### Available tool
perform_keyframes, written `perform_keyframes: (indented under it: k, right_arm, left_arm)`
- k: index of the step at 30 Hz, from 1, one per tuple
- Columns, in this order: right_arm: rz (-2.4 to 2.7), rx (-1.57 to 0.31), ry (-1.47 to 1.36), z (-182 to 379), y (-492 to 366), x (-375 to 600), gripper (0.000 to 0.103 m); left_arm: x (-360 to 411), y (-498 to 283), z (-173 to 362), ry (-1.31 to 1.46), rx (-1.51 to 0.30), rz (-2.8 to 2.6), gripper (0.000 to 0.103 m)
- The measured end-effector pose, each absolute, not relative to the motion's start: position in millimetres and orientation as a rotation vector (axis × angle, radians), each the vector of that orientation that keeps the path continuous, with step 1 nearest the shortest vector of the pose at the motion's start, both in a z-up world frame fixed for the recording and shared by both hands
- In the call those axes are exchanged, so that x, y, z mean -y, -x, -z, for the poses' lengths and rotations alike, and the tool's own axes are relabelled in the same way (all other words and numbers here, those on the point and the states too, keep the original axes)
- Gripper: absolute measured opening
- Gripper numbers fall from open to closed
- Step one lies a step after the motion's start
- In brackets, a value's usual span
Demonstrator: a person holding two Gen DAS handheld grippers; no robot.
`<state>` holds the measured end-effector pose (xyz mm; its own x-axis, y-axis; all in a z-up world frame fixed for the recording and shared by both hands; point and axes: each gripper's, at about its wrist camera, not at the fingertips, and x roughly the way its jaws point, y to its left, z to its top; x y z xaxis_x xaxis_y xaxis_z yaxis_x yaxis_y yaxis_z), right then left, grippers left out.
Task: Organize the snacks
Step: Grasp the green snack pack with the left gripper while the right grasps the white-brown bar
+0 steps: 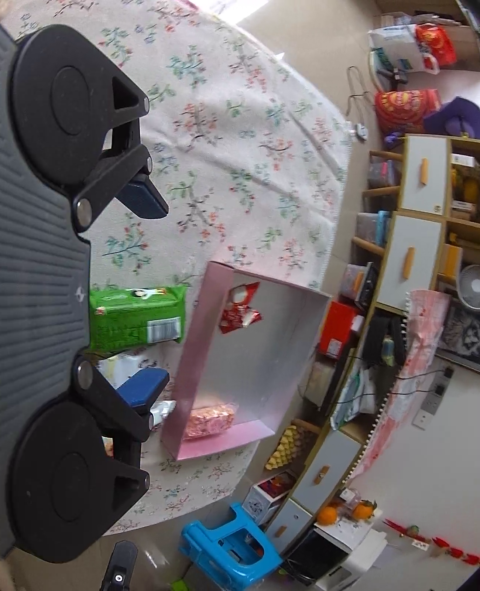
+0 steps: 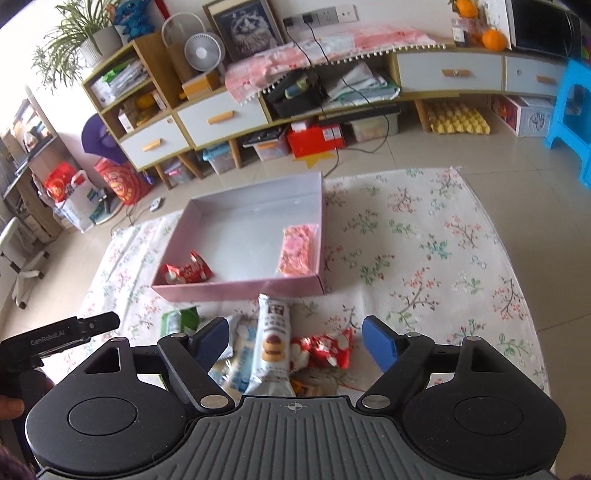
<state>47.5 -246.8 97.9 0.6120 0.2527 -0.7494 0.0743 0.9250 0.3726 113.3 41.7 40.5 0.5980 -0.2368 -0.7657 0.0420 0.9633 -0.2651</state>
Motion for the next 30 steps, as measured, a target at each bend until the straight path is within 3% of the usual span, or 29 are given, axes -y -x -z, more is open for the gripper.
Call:
perform_keyframes:
  k: [7, 30]
  right_arm:
    - [-0.092, -1.021, -0.451, -72.8, -51.8, 252.8, 0.083]
    - [-0.149, -1.046, -0.44, -33.3, -74.8, 214.6, 0.082]
  left_arm:
    - [-42.5, -105.9, -26.1, 0.267, -0.968, 0.176, 0.087]
    - [0.4, -117.9, 13.6, 0.165, -1.05, 0.182, 0.09]
